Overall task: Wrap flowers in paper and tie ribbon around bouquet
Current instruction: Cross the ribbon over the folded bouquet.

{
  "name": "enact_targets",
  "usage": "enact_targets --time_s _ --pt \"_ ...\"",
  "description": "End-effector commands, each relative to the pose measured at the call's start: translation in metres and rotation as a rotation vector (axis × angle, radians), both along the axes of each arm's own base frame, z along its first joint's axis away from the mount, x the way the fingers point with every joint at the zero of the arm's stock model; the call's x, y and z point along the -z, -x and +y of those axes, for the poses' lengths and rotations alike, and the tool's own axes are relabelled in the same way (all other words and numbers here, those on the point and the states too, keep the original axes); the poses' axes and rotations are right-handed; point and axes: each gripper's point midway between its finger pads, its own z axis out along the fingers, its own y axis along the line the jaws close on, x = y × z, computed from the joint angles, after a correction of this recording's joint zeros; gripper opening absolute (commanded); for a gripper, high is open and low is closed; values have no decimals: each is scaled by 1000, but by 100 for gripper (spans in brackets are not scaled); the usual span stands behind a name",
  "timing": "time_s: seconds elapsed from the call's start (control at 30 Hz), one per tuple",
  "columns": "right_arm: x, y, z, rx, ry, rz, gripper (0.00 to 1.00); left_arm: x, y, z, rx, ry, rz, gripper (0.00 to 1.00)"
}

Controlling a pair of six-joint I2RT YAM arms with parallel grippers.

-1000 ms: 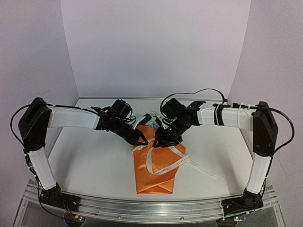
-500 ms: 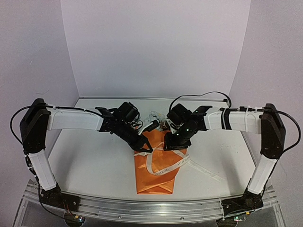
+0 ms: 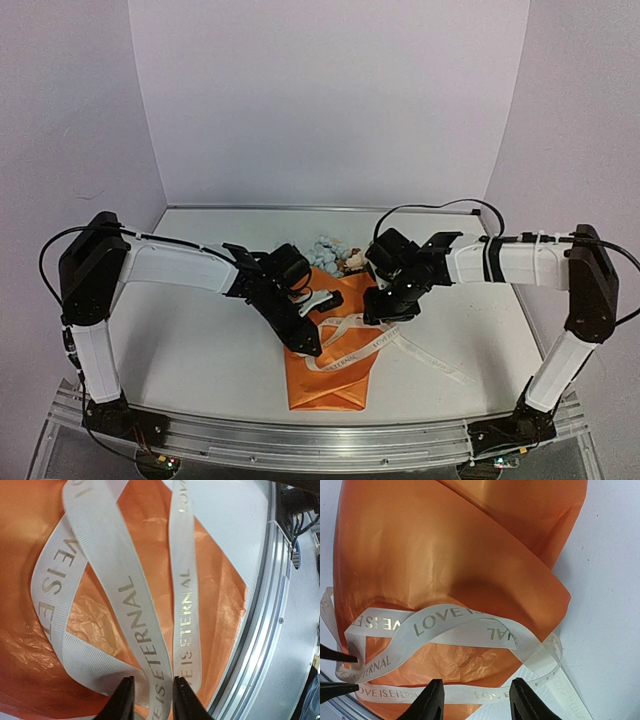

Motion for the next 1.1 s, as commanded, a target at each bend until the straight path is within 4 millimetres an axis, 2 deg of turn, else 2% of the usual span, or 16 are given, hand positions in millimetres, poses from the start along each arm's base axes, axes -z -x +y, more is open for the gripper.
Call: enact_targets --time_s 0.0,0.2,0.37,0.47,0.67,0.83,1.07 --pt "-17 -6 -5 20 -15 -60 46 -35 -13 -11 0 76 -96 39" --pt "-20 -6 -9 17 -15 -70 47 -68 -17 -9 -24 142 -167 52" --pt "-23 -5 -14 16 -13 -80 47 -78 -31 -2 -78 127 -253 55" --pt "-24 -4 -18 18 -11 -86 47 -73 -44 1 -117 83 -305 55" --pt "-24 1 -30 28 0 -98 47 -43 -57 -9 -84 -20 -303 52" --pt "-21 10 -43 32 8 -98 48 -37 -67 -19 -87 -44 -321 53" --pt "-16 15 -61 50 35 -115 50 -18 -69 -24 -78 -106 -320 51"
